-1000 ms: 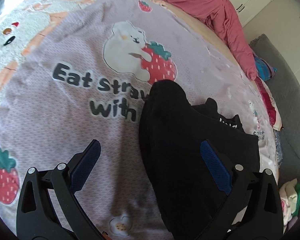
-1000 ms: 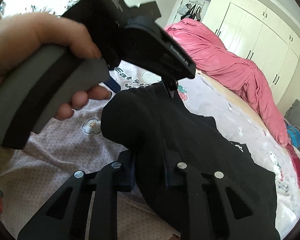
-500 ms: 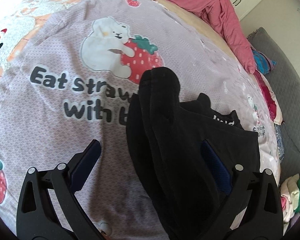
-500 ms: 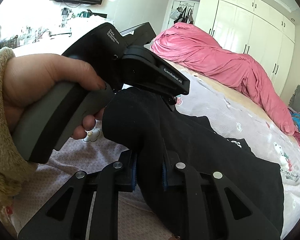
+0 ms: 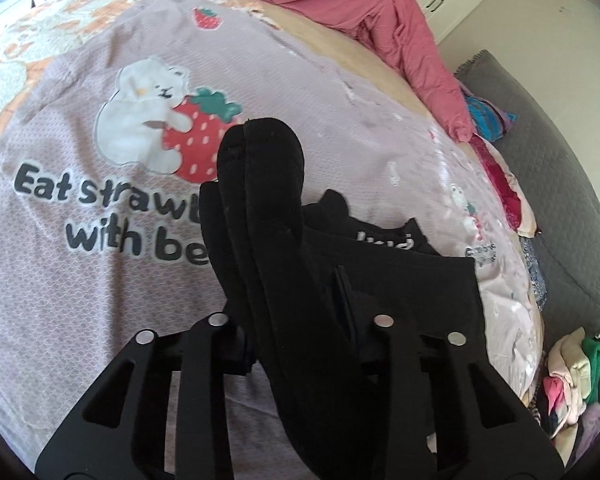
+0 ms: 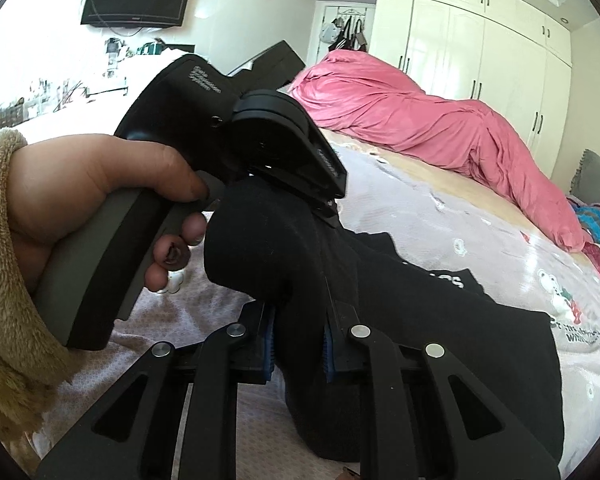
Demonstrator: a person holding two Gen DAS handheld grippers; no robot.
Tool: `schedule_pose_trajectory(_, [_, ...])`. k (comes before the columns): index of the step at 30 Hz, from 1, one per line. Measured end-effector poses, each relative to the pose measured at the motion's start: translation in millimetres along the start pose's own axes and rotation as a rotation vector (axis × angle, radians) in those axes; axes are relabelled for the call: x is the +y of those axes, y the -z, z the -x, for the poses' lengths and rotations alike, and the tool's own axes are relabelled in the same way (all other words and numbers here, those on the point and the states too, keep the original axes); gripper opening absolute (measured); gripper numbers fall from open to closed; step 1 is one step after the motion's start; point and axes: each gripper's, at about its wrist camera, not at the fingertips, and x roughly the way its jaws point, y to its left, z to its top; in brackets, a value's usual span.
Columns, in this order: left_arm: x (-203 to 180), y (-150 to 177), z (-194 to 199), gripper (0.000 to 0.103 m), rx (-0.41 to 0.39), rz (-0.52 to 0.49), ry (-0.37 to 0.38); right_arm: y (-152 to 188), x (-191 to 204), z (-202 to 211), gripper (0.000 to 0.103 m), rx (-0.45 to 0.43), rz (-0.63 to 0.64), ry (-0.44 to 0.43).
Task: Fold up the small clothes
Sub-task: 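Grasp the folded black shirt edge with the right tool while the left tool grasps it too, then lift the shirt edge with both tools and fold it over the rest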
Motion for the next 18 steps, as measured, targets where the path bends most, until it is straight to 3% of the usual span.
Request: schedule_pose_trajectory(18, [-82,1,13,0.022,-0.037,-0.117,0.057,7,-53,51,0.015,-0.040,-0.147,0.081])
